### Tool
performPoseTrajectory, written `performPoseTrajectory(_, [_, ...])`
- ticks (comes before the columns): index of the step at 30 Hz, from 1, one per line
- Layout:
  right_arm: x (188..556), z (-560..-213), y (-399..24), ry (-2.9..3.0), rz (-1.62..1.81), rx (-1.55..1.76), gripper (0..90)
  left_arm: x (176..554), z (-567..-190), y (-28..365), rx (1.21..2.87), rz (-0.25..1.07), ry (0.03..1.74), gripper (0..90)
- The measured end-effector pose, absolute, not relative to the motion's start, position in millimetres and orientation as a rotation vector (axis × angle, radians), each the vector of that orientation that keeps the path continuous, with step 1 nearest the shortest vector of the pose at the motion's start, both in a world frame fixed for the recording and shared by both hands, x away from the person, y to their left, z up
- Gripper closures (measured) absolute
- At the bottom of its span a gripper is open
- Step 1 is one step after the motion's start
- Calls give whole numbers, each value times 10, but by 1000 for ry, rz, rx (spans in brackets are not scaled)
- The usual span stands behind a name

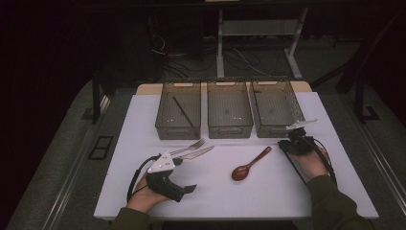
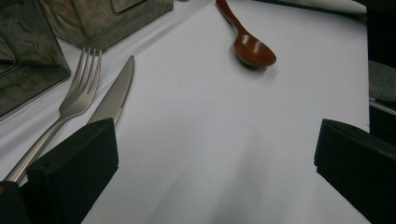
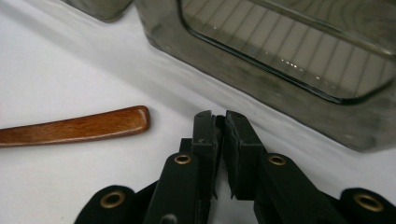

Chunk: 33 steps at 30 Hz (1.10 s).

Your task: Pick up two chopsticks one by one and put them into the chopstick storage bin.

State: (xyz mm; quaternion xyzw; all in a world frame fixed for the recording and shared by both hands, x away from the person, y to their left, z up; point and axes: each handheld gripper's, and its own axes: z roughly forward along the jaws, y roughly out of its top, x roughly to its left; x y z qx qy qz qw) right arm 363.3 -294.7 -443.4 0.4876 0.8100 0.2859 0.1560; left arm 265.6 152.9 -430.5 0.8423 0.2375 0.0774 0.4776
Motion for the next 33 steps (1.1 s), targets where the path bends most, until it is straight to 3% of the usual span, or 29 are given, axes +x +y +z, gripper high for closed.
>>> performPoseTrajectory(11, [3664,-4449,-2827,2376,860,1287,831,2657,-4300,1543,2060,191,581,0])
performPoseTrajectory(16, [3617,-4371,-2917,2358,935,1300,696,2654,-4294,1549,2059,192,579,0])
performPoseTrajectory(24, [3347,-4229,-3093,2354,1020,1330,557,2651,-4298,1552,2044,193,588,0])
performPoseTrajectory(33, [2994,-4195,-3221,2389,1032,1305,587,2657,-4296,1597,2040,202,604,0])
